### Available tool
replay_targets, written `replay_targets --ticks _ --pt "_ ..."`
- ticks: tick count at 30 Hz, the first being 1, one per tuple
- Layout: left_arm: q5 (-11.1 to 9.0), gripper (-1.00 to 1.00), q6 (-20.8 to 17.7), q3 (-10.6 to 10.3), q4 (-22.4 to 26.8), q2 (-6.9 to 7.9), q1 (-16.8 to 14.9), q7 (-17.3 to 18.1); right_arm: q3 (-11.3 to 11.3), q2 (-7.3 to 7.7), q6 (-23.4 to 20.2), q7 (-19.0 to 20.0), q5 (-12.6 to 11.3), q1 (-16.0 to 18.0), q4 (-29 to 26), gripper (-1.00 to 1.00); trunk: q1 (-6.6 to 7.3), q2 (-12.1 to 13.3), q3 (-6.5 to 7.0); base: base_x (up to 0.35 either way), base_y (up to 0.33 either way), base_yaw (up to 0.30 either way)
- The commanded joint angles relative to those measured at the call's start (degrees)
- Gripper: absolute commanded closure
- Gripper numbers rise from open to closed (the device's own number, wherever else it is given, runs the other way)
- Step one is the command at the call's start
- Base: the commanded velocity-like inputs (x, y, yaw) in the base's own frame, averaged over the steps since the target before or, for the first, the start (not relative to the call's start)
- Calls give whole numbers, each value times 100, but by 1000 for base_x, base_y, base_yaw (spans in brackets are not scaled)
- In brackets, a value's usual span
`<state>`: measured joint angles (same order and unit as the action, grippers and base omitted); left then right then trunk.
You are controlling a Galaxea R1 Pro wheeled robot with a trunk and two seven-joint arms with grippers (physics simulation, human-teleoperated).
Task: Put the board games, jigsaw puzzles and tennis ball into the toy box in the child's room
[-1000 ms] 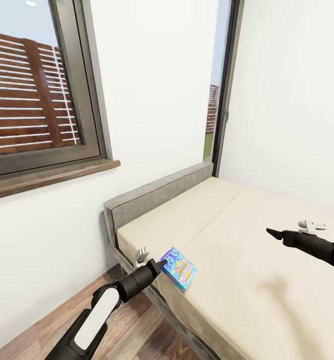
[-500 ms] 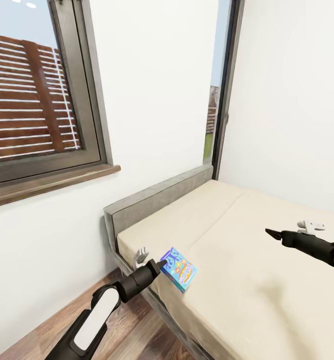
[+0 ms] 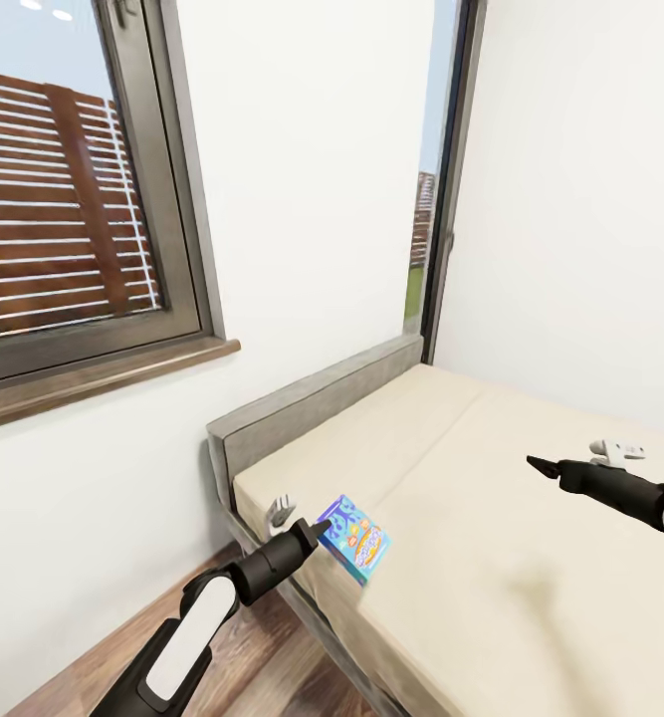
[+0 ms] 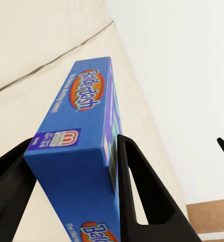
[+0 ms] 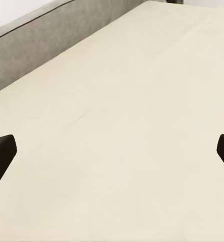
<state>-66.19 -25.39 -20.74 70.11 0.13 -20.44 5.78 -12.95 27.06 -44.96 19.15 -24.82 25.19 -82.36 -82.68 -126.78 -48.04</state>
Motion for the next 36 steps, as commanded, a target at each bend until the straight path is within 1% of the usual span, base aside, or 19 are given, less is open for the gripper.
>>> replay_targets --ticks 1,9,22,36 --pt "-23 100 -19 0 -3 2 -1 6 -8 0 -30 29 11 4 -2 -100 24 39 13 0 0 0" --pt "-25 100 -13 0 -17 4 4 12 5 -1 -30 28 25 4 0 -100 199 360 156 0 0 -10" --pt "-26 100 -2 3 -48 4 5 7 67 0 -30 27 38 4 -14 -100 485 881 399 0 0 -154" --pt "-23 100 -3 1 -52 4 5 -6 73 1 -30 27 39 -19 -71 -100 792 1443 652 0 0 -19"
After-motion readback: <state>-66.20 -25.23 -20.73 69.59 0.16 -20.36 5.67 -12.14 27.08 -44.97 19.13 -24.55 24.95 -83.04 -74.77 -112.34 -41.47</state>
